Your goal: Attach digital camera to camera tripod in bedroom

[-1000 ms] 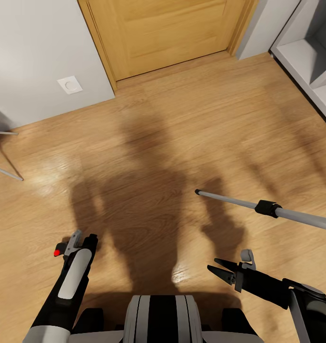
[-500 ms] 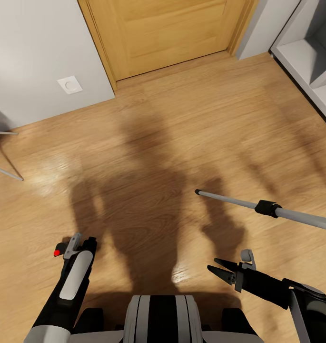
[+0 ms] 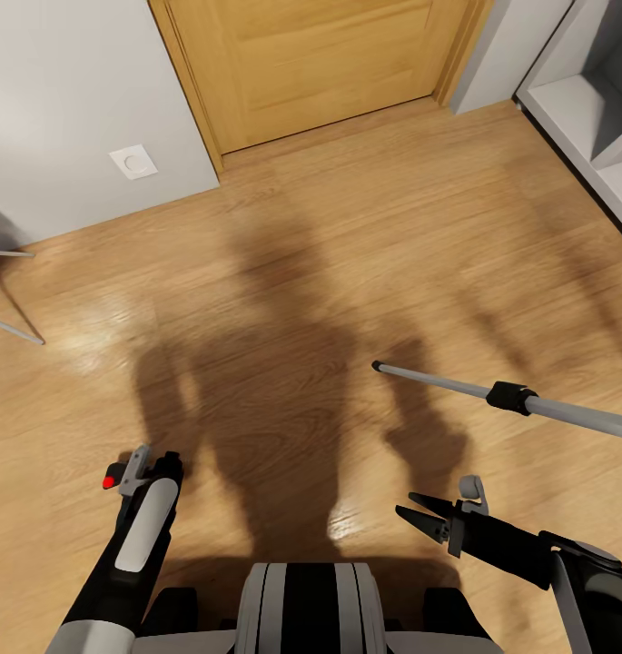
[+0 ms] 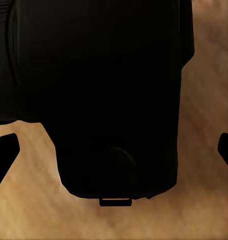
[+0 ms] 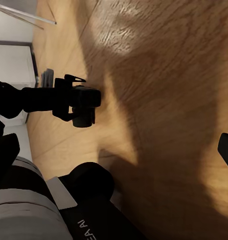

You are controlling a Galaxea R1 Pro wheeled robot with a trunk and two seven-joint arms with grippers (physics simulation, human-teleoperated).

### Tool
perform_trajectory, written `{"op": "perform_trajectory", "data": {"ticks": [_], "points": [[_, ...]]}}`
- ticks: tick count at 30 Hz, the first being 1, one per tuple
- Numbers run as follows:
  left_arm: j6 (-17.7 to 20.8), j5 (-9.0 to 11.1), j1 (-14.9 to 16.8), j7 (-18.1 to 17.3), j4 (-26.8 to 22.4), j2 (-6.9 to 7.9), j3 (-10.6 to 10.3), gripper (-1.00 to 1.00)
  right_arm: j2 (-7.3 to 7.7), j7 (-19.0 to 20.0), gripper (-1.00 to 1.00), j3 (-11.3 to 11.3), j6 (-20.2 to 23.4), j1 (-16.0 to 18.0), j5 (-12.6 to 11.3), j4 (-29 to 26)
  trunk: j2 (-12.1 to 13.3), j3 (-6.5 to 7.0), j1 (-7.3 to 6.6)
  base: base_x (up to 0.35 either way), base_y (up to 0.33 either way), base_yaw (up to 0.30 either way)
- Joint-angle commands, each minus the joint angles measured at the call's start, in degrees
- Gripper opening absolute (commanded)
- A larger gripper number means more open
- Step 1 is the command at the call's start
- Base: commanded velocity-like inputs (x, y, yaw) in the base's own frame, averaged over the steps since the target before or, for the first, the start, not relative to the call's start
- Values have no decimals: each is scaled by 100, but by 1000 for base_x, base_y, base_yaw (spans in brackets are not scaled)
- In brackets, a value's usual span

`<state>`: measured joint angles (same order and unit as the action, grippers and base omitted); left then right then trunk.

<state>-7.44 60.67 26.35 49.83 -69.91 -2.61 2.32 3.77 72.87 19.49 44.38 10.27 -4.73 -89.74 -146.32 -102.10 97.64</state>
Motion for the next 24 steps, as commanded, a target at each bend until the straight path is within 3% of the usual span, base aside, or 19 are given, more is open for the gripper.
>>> {"op": "perform_trajectory", "data": {"ticks": [1,24], "points": [[-54,60,1,0,-5,-3,5,100,1,8,100,2,42,2,-20,0,-1,-3,-1,0,0,0],[-90,56,20,-5,288,3,5,100,-1,8,100,-14,37,2,-27,0,-1,-3,-1,0,0,0]]}}
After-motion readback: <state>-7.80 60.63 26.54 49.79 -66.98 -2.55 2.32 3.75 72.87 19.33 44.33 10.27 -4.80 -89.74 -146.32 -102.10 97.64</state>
